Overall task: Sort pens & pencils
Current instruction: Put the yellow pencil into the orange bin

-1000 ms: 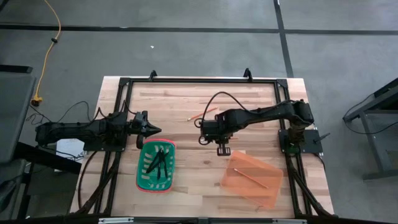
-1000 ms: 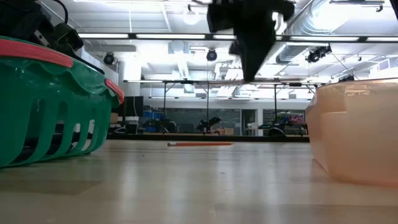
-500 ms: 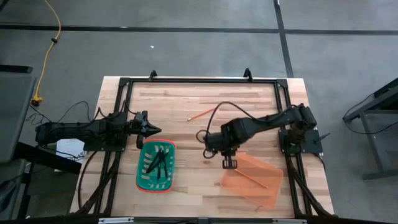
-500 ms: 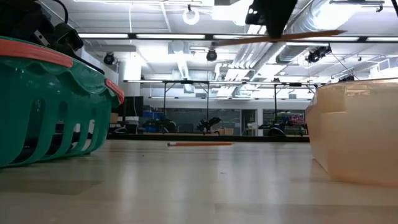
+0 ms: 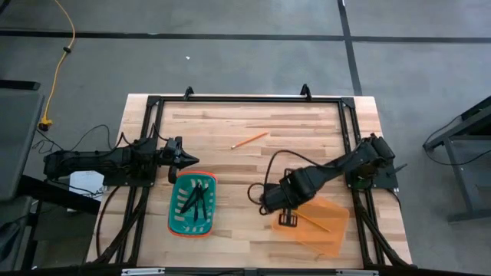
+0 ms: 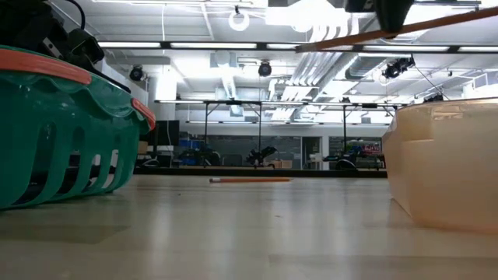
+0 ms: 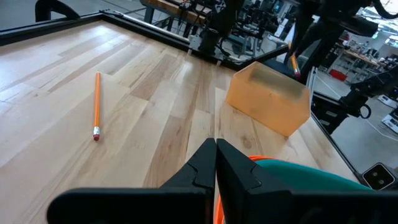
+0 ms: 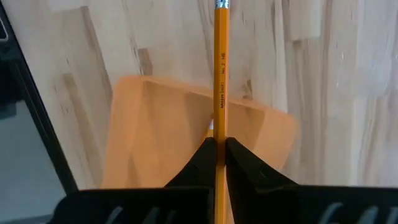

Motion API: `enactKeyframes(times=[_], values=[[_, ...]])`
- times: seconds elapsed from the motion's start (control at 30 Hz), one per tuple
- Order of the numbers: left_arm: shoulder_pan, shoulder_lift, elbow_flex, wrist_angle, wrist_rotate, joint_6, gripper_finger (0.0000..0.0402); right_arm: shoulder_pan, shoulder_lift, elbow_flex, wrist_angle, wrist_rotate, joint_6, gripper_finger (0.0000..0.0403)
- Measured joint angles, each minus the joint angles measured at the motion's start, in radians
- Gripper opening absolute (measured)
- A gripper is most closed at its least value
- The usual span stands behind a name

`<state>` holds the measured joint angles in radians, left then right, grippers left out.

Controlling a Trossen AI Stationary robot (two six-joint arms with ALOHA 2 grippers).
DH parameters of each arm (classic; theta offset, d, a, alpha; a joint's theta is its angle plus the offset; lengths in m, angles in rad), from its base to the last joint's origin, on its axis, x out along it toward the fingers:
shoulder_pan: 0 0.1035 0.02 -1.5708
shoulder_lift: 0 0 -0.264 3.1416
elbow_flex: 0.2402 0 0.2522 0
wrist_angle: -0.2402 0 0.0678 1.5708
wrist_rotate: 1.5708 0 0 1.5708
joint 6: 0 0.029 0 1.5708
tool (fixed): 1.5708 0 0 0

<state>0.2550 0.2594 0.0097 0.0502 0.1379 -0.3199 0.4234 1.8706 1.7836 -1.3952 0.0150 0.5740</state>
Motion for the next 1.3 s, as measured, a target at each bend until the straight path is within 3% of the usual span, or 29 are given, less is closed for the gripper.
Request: enactKeyframes(times=[0.73,1.0,1.3], values=[[0.0,0.0,0.0,0.0,0.0,0.0,0.0001,0.325,0.0,0.0,-0.082,0.16,0.692,0.0],[0.0,0.0,0.0,0.0,0.0,0.0,0.0001,0.344,-0.001,-0.018,-0.073,0.194,0.729,0.0],[0.0,0.0,0.0,0.0,0.0,0.0,0.0001,0.322,0.0,-0.204,-0.028,0.148,0.667,0.0]])
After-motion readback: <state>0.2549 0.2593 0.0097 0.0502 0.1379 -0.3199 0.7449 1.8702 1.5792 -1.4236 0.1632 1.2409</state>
